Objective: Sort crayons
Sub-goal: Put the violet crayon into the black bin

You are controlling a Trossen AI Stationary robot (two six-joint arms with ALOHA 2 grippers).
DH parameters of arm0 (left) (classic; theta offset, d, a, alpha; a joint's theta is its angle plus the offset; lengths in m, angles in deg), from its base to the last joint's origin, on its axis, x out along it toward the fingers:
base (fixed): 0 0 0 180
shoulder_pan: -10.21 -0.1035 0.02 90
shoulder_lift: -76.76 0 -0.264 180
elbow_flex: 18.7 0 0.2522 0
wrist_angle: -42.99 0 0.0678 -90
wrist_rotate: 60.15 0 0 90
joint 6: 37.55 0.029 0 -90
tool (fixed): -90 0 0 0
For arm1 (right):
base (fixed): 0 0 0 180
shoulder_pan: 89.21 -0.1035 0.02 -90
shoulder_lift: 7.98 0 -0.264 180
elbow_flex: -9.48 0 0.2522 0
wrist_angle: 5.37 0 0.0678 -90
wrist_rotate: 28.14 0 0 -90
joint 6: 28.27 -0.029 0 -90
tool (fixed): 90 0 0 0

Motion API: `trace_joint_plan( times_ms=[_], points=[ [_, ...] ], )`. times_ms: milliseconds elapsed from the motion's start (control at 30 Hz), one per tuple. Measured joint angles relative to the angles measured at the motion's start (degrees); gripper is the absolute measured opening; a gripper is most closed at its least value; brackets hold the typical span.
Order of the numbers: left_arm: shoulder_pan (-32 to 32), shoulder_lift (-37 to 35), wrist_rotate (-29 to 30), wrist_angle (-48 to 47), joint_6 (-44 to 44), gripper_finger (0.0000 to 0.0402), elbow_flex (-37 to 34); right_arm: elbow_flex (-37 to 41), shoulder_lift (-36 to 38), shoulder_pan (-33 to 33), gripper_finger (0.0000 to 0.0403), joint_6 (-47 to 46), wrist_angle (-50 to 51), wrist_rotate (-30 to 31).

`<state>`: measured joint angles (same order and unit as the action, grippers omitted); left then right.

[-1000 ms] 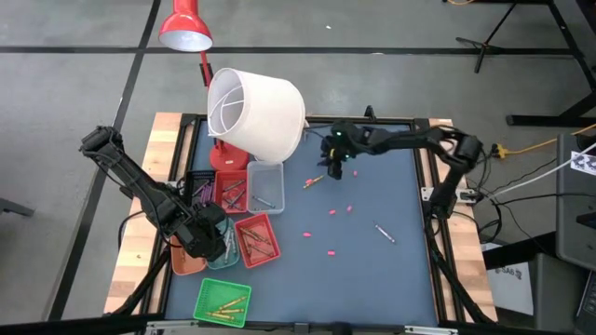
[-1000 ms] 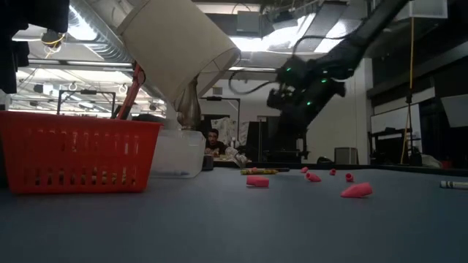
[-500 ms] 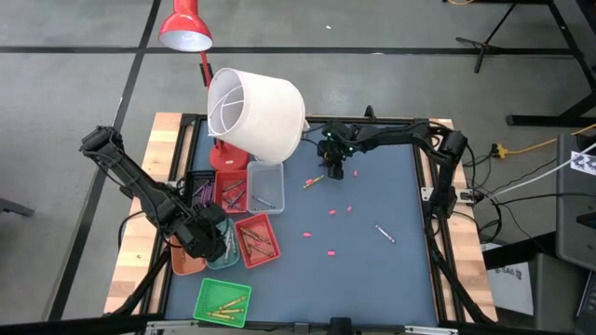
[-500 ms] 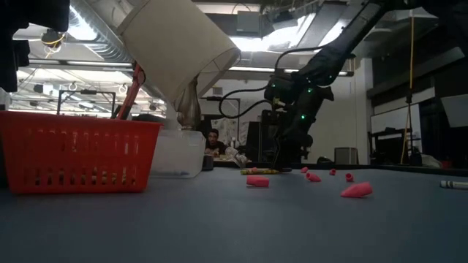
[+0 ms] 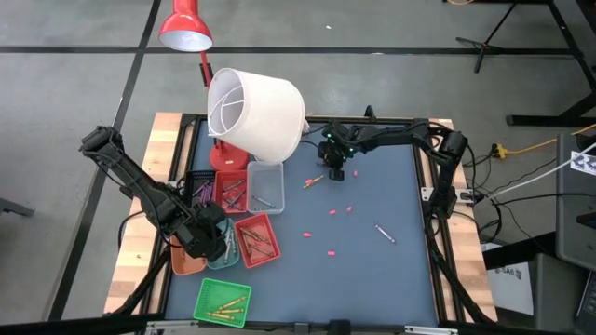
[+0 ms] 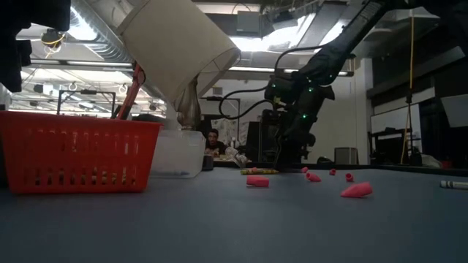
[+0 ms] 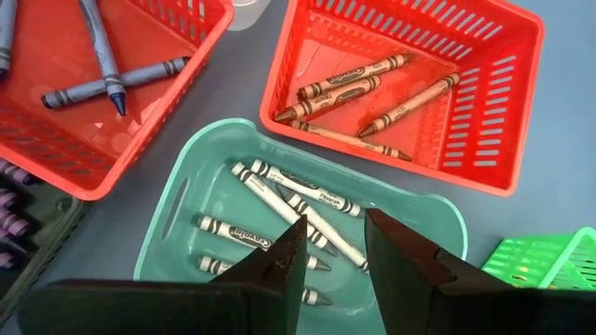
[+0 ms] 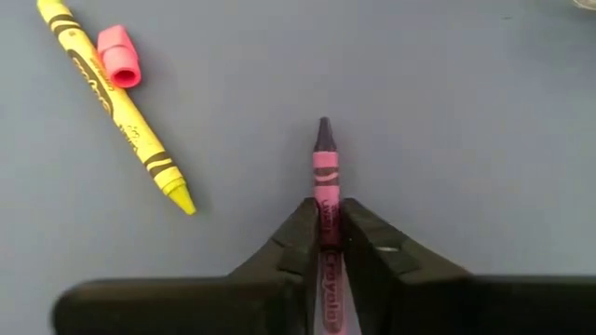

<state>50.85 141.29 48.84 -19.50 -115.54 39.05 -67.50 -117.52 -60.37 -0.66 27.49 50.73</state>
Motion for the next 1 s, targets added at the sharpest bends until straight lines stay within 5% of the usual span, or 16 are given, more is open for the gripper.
trace_joint_plan(
  times_ms=[467, 1000],
  points=[
    [0.0, 0.0, 0.1, 0.0, -0.1, 0.0094, 0.0, 0.1, -0.1, 0.1, 0.0019, -0.2, 1.8, -8.2],
    [0.0, 0.0, 3.9, 0.0, 0.0, 0.0094, 0.0, 0.3, -0.4, -0.1, 0.002, -4.1, 10.8, -31.8]
  ],
)
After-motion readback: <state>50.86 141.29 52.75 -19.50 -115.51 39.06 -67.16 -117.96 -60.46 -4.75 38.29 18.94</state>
